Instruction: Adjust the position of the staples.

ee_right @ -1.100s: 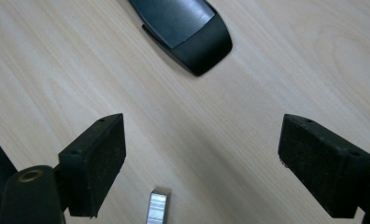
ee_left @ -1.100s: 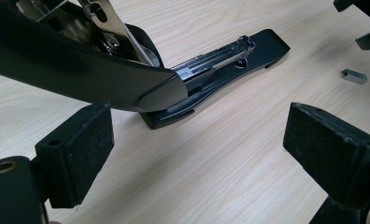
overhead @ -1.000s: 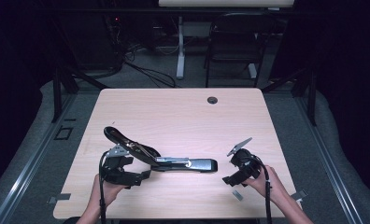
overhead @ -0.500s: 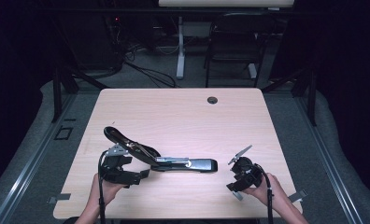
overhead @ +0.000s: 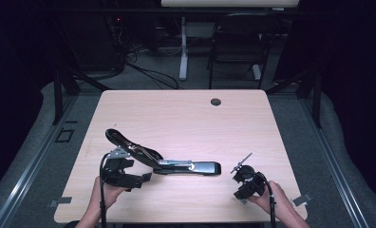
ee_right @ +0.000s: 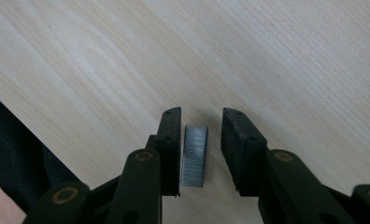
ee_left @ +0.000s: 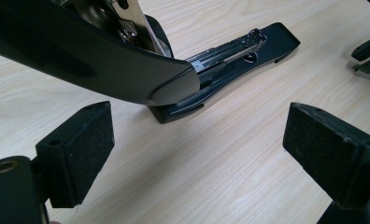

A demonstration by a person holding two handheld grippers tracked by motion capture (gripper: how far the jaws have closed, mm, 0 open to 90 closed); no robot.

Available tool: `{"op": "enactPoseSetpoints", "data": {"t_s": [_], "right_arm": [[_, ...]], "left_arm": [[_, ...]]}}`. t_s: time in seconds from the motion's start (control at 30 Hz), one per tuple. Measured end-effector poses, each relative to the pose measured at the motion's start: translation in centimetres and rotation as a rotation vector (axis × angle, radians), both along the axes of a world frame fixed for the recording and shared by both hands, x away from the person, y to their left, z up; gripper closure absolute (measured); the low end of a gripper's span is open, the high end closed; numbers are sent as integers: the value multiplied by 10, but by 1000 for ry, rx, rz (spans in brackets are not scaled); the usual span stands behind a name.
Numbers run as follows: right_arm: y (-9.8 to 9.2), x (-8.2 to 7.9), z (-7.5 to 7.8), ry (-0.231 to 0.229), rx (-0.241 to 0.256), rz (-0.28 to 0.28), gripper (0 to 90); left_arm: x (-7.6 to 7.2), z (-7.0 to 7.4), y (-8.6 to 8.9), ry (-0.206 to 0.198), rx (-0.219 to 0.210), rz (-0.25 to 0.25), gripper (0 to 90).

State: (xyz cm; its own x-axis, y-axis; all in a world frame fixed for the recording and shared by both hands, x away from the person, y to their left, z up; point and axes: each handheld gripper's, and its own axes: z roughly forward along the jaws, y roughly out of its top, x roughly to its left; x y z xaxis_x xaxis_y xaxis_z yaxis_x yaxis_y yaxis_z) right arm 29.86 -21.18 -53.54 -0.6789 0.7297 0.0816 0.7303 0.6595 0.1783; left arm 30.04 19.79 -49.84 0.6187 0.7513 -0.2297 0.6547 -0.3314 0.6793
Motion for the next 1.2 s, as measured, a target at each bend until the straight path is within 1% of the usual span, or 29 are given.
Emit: {"op": "enactPoseSetpoints", "data": {"t_s": [0.03, 0.07, 0.13, 0.17, 0.2, 0.3, 0.33, 0.4, 0.43, 0.77, 0.9, 0.93, 0.97, 1.0, 1.03, 1.07, 1.13, 1.17, 1.2], "right_arm": [[1, -2, -3, -11, 19, -26, 699], [1, -1, -3, -5, 14, -23, 708], [0, 1, -1, 17, -22, 9, 720], [0, 1, -2, 17, -21, 9, 727], [0, 0, -4, 7, -2, -11, 737], [0, 0, -4, 12, 0, -5, 774], [0, 0, -4, 12, -2, -7, 774], [0, 1, -3, 13, -22, 0, 775], [0, 0, -4, 15, -10, -8, 774], [-1, 1, -5, 20, -8, -1, 782], [-1, 1, -4, 17, 6, -3, 784], [-1, 0, -4, 7, 11, -5, 783], [-2, 1, -3, 11, 10, -4, 784], [-2, 0, -3, 9, 20, -7, 784], [-2, 1, -2, 5, 8, 1, 784], [-2, 1, -2, -1, 16, -1, 784], [-3, 1, -1, -5, 12, 5, 784], [-3, 1, 0, -12, 16, 8, 784], [-3, 1, -1, -19, 31, 2, 784]], "left_arm": [[0, 0, 0, 1, -1, -1, 94], [0, 0, 0, 1, 0, -1, 93], [0, -1, -1, 2, 1, -5, 94], [0, -1, -1, 3, 2, -7, 94], [0, -1, -1, 3, 2, -7, 95], [0, -1, -1, 4, 0, -7, 96], [0, -1, -1, 5, 0, -9, 97], [0, -1, -1, 8, 2, -11, 97], [0, -1, -1, 8, 2, -11, 97], [0, -1, -1, 12, 5, -15, 98], [1, -1, -1, 14, 5, -9, 99], [1, -1, 0, 13, 6, -10, 98], [1, -1, 0, 13, 6, -8, 99], [1, -1, 0, 12, 6, -7, 99], [1, -1, 0, 11, 3, -4, 99], [1, -1, 0, 10, 2, -1, 99], [0, -1, 0, 8, 0, 6, 99], [1, -1, 0, 6, 2, 9, 99], [1, -1, 1, 8, 1, 10, 99]]}}
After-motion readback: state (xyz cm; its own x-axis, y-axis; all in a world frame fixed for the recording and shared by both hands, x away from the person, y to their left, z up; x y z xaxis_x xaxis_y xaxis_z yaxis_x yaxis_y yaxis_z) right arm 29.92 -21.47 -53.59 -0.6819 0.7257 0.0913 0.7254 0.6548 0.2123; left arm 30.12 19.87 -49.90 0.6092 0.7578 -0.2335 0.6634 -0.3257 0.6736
